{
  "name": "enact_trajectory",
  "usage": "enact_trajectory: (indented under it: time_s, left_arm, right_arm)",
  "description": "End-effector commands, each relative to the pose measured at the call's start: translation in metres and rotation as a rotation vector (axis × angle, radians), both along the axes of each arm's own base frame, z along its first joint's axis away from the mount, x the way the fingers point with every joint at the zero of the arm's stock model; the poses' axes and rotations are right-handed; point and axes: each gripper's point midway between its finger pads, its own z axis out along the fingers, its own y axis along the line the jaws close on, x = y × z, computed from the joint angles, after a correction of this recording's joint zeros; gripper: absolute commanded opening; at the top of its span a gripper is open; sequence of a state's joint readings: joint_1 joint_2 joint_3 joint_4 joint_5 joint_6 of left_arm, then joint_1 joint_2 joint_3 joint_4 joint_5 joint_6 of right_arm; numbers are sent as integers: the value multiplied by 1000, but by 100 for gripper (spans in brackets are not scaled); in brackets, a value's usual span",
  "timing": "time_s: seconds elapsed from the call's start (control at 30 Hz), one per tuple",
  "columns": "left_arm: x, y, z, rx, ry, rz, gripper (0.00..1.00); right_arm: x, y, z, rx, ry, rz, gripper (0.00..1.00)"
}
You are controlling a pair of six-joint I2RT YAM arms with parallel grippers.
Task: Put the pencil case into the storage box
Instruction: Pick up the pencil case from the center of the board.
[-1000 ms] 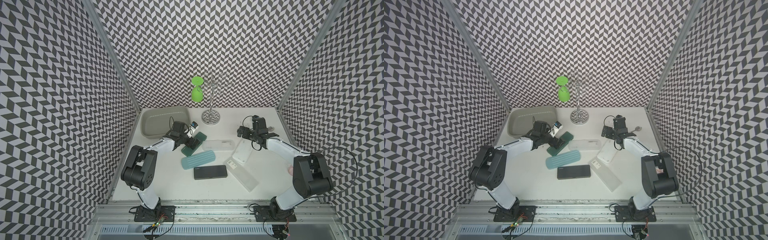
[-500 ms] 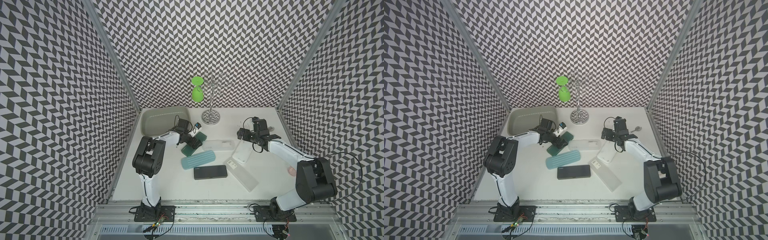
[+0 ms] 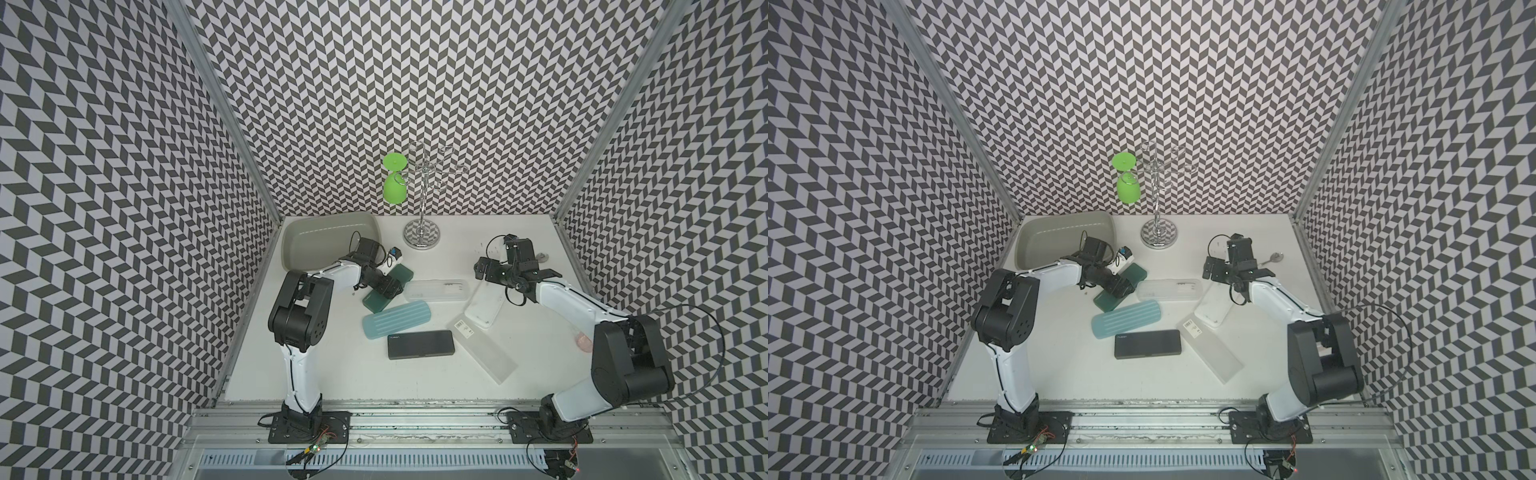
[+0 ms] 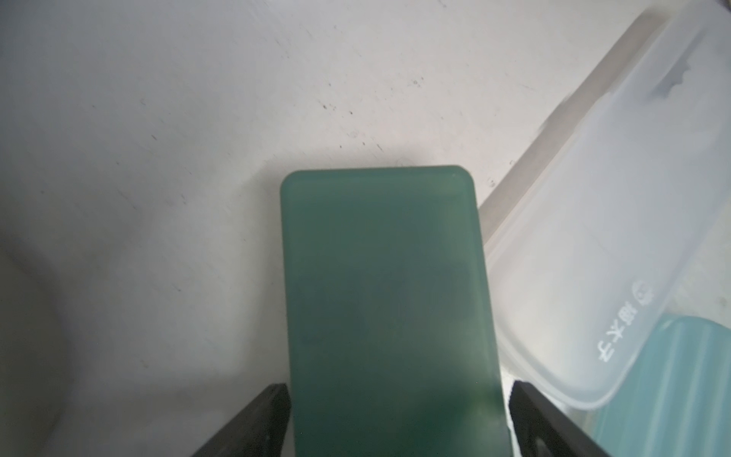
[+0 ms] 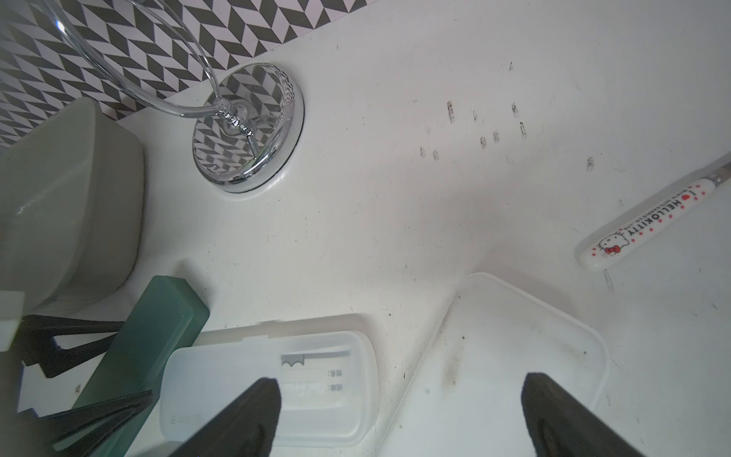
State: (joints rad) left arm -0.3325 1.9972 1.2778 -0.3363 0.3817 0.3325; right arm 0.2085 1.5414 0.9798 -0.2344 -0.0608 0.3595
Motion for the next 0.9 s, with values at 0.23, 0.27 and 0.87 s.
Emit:
enact_trajectory:
  time_s: [0.23,0.27,0.87]
  left_arm:
    - [-31,5,-35,34,166,15,77]
    - [-33,6,-35,41,166,20,78]
    - [-44,30,-54,226,159,99,69]
  right_arm:
    - [11,4,14,-24,-50,28,100]
    - [11,3,14,-25,-50,29,100]
    - [6,7,1,-21,-29,57,100]
